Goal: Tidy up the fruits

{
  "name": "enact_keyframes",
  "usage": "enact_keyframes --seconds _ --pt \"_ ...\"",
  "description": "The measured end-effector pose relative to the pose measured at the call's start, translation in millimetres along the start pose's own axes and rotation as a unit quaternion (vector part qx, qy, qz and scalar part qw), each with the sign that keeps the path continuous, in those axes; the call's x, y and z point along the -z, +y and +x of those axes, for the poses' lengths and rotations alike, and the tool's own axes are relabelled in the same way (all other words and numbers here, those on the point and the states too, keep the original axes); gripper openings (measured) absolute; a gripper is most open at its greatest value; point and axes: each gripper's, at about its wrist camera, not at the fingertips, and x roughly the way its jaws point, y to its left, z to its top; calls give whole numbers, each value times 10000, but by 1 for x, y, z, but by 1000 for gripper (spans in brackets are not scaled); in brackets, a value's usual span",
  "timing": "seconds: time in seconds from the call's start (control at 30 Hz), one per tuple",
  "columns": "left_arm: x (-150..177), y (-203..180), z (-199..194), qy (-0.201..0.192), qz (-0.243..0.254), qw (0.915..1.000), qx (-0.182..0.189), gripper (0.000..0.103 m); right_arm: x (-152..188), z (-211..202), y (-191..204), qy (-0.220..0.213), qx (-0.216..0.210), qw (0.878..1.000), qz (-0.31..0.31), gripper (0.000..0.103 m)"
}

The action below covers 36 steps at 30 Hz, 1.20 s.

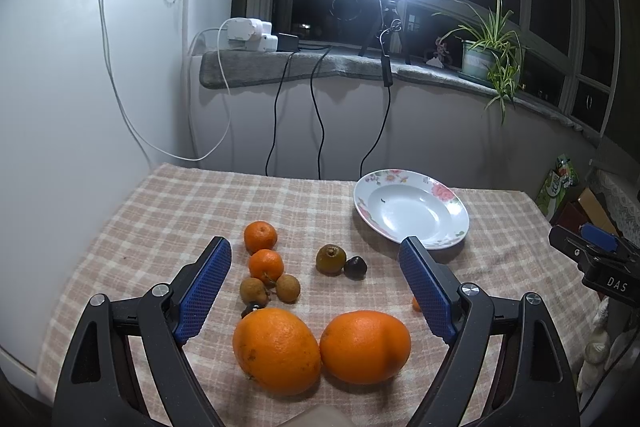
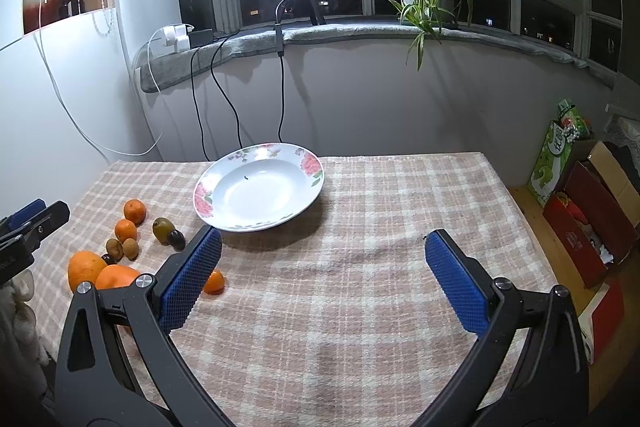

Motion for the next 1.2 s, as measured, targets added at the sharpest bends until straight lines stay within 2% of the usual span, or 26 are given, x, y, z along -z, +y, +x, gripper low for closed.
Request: enact_keyframes --seconds 1.2 --pt "1 0 3 52 -7 10000 11 86 2 4 3 65 -92 9999 -37 103"
